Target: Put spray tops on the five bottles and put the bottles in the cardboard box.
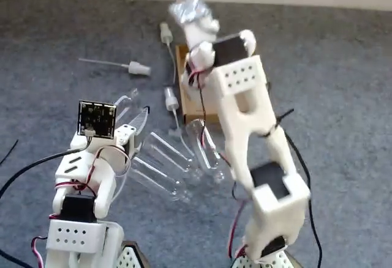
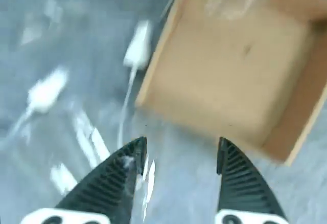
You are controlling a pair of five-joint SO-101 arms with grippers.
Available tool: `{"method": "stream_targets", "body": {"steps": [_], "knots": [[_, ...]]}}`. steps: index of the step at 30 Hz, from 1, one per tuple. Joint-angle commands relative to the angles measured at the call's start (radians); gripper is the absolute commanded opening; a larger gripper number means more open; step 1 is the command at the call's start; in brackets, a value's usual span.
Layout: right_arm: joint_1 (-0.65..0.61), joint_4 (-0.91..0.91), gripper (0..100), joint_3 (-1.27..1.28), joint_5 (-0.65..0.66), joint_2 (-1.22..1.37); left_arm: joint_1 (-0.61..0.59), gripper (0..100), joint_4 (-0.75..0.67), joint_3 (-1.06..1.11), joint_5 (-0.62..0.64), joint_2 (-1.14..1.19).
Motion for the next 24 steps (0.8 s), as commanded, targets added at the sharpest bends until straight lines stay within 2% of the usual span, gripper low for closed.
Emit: {"method": "stream_targets", "body": {"steps": [1,5,10,21,24], "knots": [[-0.019,-0.142,16.7,0.363,0.018,-0.217,0.016,25,-0.023,-0.012,-0.011,0.004],[-0.025,-0.351,18.1,0.68,-0.018,-0.332,0.016,25,-0.023,-0.012,-0.011,0.004],[-0.025,-0.539,28.0,0.954,-0.074,-0.361,0.016,25,-0.023,-0.012,-0.011,0.004],[-0.117,-0.716,29.6,1.067,-0.08,-0.358,0.016,25,-0.021,-0.012,-0.011,0.004],[-0.102,-0.716,24.7,1.11,-0.078,-0.358,0.016,25,-0.021,-0.012,-0.011,0.004]]}}
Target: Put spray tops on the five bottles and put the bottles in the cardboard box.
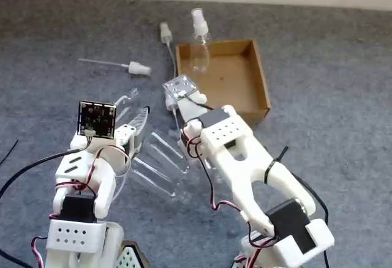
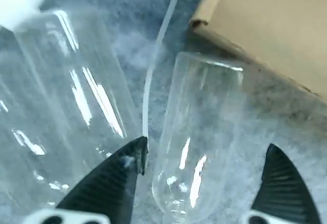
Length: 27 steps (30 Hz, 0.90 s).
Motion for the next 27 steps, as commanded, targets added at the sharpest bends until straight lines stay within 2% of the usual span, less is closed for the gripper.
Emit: {"method": "stream_targets", "body": {"steps": [1,5,8,12,15,19,24,27], "knots": [[0.016,-0.019,20.9,0.03,-0.005,-0.041,0.015,25,-0.021,-0.012,-0.011,0.004],[0.108,-0.077,6.9,0.096,-0.002,-0.045,0.015,25,-0.021,-0.012,-0.011,0.004],[0.188,-0.071,2.0,0.12,0.051,-0.054,0.015,25,-0.023,-0.01,-0.011,0.004],[0.268,0.048,0.5,0.119,0.261,-0.054,0.015,25,-0.023,-0.012,-0.011,0.004],[0.348,0.119,0.5,0.117,0.345,-0.068,0.01,25,-0.021,-0.025,-0.011,0.005],[0.46,0.125,0.5,0.124,0.433,-0.191,0.008,25,0.006,-0.067,-0.011,0.021],[0.545,0.14,0.5,0.168,0.632,-0.364,-0.039,25,0.031,-0.188,-0.011,0.219],[0.67,0.139,0.5,0.176,0.74,-0.377,-0.085,25,0.11,-0.332,-0.011,0.409]]}}
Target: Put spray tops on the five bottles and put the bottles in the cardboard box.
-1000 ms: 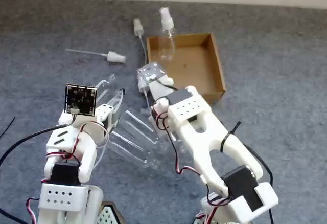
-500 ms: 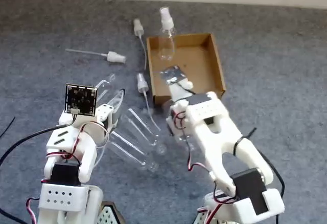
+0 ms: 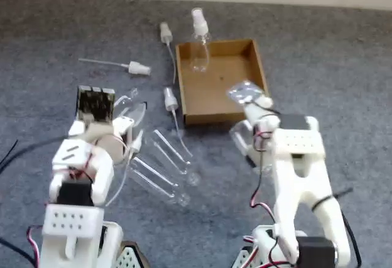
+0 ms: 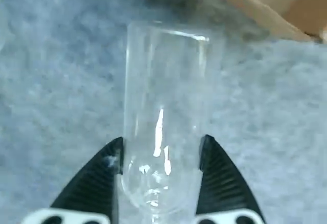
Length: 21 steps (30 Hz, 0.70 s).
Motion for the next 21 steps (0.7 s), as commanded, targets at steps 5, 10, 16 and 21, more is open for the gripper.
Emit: {"method": "stream_targets", "body": {"steps": [5,10,16,21], "knots": [[0.312,-0.025,0.5,-0.14,0.1,0.084,-0.059,25,0.287,-0.43,-0.012,0.483],[0.455,-0.022,0.5,-0.369,-0.1,0.351,-0.077,25,0.387,-0.608,-0.043,0.743],[0.57,-0.021,0.5,-0.644,-0.259,0.647,-0.16,25,0.371,-0.779,-0.114,0.931],[0.579,-0.021,0.6,-0.783,-0.39,0.808,-0.148,25,0.37,-1.049,-0.12,1.13]]}}
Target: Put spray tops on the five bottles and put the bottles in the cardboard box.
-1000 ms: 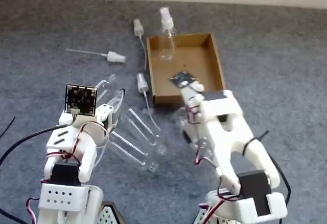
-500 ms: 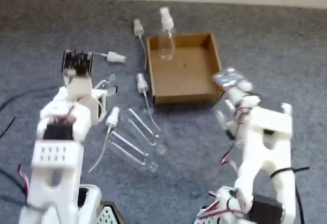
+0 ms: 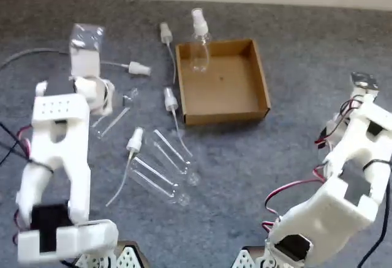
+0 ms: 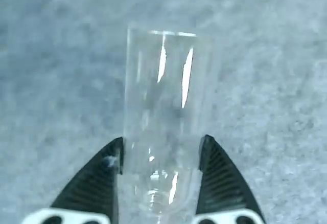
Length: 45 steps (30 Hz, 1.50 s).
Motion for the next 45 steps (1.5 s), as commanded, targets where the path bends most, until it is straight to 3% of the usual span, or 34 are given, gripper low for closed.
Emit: {"method": "stream_targets", "body": {"steps": [1,6,10,14,18,23,32,45], "knots": [[0.012,-0.01,0.6,-0.117,-0.089,0.064,0.015,25,-0.014,-0.243,-0.034,0.114],[0.007,0.059,0.7,-0.145,-0.196,0.081,0.036,22,0.066,-0.57,-0.207,0.337],[0.008,0.074,5.2,-0.148,-0.207,0.081,0.056,18,0.402,-0.759,-0.216,0.475],[0.007,0.074,16.6,-0.148,-0.207,0.081,0.079,18,0.664,-0.826,-0.215,0.501],[0.013,0.074,21.0,-0.147,-0.201,0.079,0.077,18,0.712,-0.797,-0.192,0.41],[0.028,0.076,21.4,-0.148,-0.13,0.077,0.097,18,0.678,-0.584,-0.189,0.251],[0.016,0.197,21.4,-0.148,-0.13,0.077,0.113,18,0.282,-0.056,-0.107,0.081],[-0.015,0.216,21.4,-0.15,-0.203,-0.008,0.236,18,0.061,0.154,-0.014,0.074]]}}
